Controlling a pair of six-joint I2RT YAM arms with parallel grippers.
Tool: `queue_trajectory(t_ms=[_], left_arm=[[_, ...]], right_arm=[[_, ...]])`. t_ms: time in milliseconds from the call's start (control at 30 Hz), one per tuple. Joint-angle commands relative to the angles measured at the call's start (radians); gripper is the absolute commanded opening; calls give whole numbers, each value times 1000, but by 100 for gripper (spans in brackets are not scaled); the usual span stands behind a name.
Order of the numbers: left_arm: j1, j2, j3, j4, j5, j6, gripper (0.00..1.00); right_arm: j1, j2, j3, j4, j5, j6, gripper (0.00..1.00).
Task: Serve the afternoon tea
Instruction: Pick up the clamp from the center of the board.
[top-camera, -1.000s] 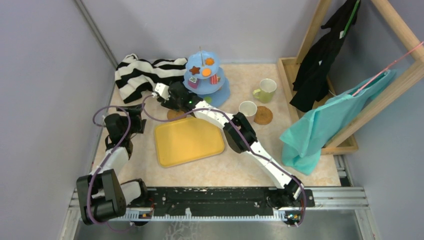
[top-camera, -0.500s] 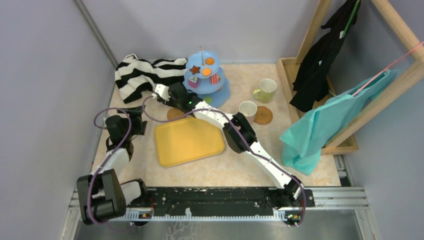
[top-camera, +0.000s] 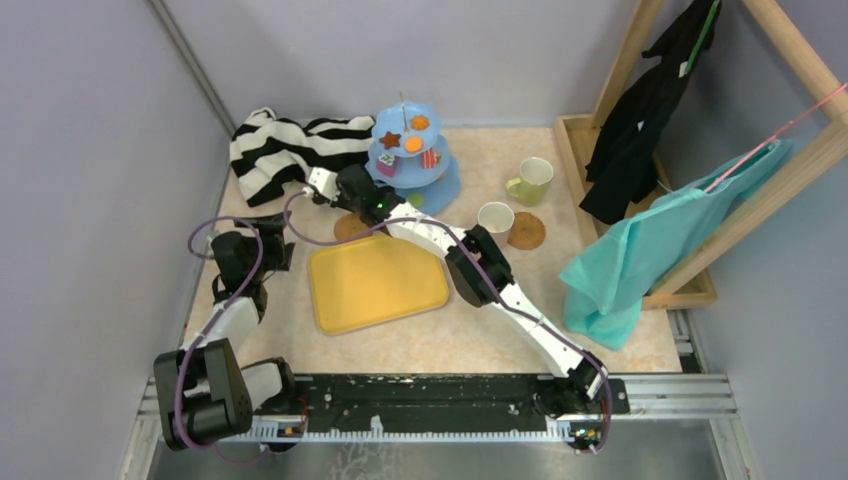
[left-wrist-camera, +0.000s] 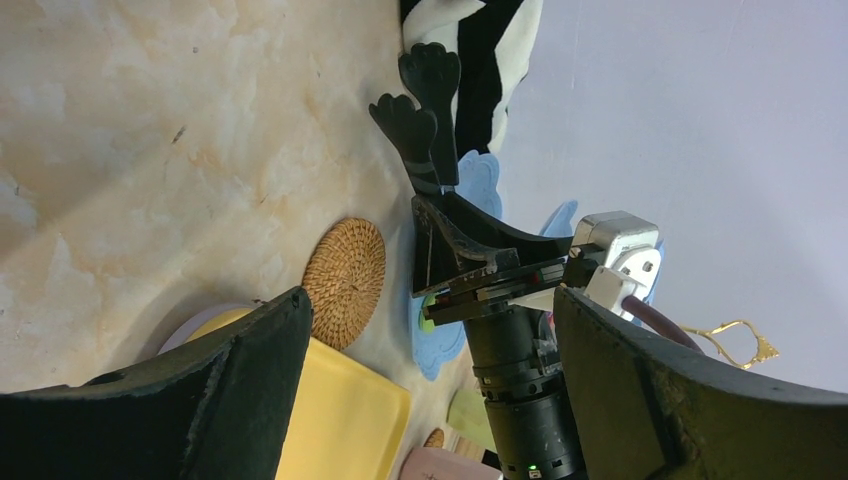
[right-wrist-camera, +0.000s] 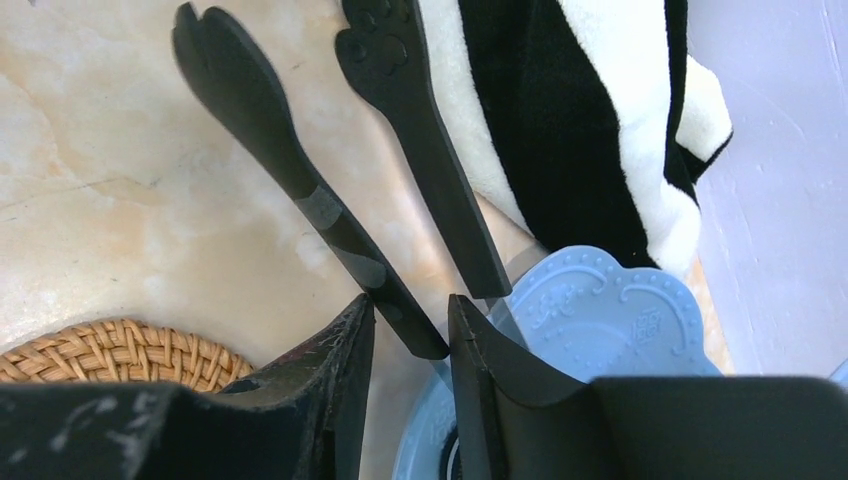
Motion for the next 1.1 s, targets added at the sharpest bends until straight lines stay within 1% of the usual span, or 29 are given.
queue_trajectory(t_ms=[0,33,167,333,533,1067], left_arm=[[3,-15,-12,34,6,-1,95],[1,-17,-13,33,5,-1,95],[3,-20,-16,32,7,-1,95],[3,-17,-17,31,9,-2,95],[2,-17,-23,31,7,-3,95],[2,-50,-20,7,10,-4,95]], right_arm=[[25,3,26,55,5,-13,30],[26,1,25,57,6,-15,28],[28,-8,7,71,10,-28,25],[30,-15,-13,81,8,-42,18],[33,-19,-22,88,13,-53,0],[51,-69,-62,91,31,-73,0]])
